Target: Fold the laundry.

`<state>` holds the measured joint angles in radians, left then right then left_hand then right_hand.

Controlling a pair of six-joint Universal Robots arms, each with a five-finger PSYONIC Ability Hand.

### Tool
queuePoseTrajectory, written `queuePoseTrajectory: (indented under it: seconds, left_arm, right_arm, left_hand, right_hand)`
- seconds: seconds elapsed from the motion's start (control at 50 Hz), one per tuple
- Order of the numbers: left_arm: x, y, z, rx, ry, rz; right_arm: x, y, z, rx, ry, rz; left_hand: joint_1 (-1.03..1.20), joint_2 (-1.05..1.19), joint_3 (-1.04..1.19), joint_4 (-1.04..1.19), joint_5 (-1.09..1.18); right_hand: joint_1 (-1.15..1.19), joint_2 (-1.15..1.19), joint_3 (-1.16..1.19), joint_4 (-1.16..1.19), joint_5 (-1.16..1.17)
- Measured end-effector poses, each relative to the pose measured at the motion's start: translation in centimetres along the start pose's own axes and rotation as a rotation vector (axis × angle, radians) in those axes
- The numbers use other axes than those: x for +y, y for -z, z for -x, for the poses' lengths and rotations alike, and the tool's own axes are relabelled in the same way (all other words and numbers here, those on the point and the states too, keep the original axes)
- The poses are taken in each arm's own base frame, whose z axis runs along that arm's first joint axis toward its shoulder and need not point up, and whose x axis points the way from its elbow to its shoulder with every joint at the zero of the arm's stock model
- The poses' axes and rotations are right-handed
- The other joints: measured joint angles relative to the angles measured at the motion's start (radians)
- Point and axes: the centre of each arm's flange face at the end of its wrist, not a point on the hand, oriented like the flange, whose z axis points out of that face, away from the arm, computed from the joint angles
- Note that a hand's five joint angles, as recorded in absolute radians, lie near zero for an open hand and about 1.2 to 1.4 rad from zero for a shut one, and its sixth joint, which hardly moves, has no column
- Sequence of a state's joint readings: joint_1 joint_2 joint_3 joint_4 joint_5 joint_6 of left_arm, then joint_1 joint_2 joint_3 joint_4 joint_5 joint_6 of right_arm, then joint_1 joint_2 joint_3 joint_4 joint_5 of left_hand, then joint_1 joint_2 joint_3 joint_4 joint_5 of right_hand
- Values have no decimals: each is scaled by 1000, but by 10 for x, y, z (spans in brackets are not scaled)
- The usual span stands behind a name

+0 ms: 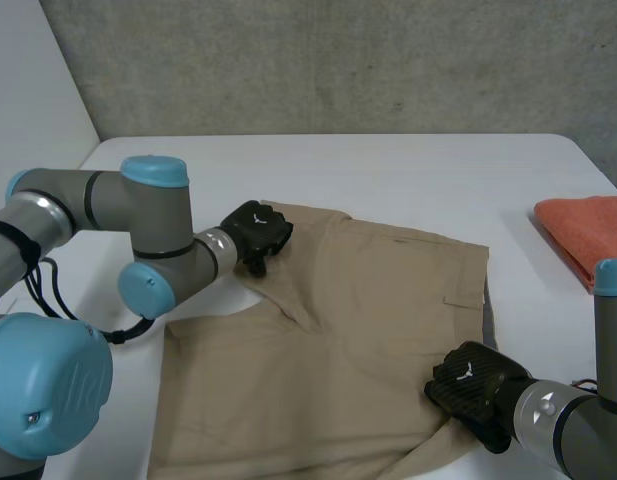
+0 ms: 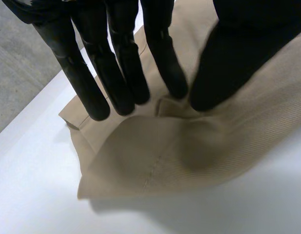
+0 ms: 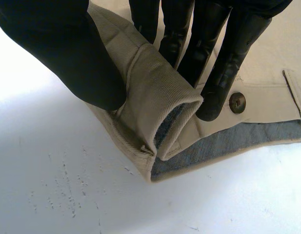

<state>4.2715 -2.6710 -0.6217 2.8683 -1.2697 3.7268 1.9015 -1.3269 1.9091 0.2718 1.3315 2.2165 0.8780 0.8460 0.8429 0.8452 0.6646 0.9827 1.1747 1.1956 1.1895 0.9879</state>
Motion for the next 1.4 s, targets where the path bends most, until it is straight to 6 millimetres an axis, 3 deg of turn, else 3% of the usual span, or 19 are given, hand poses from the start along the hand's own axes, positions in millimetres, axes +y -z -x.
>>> queuePoseTrajectory:
  seconds: [0.04,0.1,0.36,0.56,0.58,0.66,0.78,0.88,1.06,1.24,1.3,1.34,1.4]
  left_arm:
    - [0,1,1,-2,2,8]
    - [-2,3,3,-17,2,18]
    - [-7,26,22,-202,-40,140]
    - [-2,51,18,-227,-54,193]
    - [-3,51,18,-235,-55,175]
    - [-12,49,21,-270,-64,93]
    - [-34,40,22,-287,-72,-55]
    - [-42,26,14,-221,-69,-131]
    - [-16,3,-10,-46,-35,-36]
    - [-5,1,-7,-8,-20,19]
    - [-5,2,-5,-10,-19,26]
    - [-4,4,-3,-7,-17,36]
    - [-3,5,-3,-1,-18,52]
  right_arm:
    - [0,0,0,2,-1,0]
    - [0,0,-1,4,-2,0]
    - [0,-1,-2,9,-1,-4]
    - [0,-1,-1,6,1,-4]
    - [0,-1,0,6,2,-5]
    - [0,-1,0,7,2,-5]
    - [0,-1,0,10,-3,-8]
    - [0,-2,-1,13,-17,-12]
    - [0,-3,-3,20,-29,-15]
    - [1,-3,-5,17,-37,-22]
    - [1,-3,-5,16,-38,-23]
    - [1,-3,-5,16,-38,-23]
    - [1,-3,-5,15,-38,-23]
  left_hand:
    - [261,278,268,272,271]
    - [272,345,340,348,322]
    - [272,349,344,350,322]
    - [267,348,344,352,320]
    - [178,253,252,256,240]
    - [-259,-195,-186,-196,-191]
    - [-370,-336,-328,-344,-342]
    - [-370,-336,-328,-344,-342]
    - [-370,-336,-328,-344,-342]
    - [-379,-351,-349,-362,-347]
    - [-267,-243,-249,-251,-244]
    - [-10,-10,-10,-10,-10]
    - [175,207,208,208,208]
  right_hand:
    - [0,0,0,0,0]
    - [0,0,0,0,0]
    - [0,0,0,0,0]
    - [0,0,0,0,0]
    - [0,0,0,0,0]
    - [0,0,0,0,0]
    - [0,0,0,0,0]
    - [0,0,0,0,0]
    - [0,0,0,0,0]
    - [0,0,0,0,0]
    - [0,0,0,0,0]
    - [0,0,0,0,0]
    - [0,0,0,0,0]
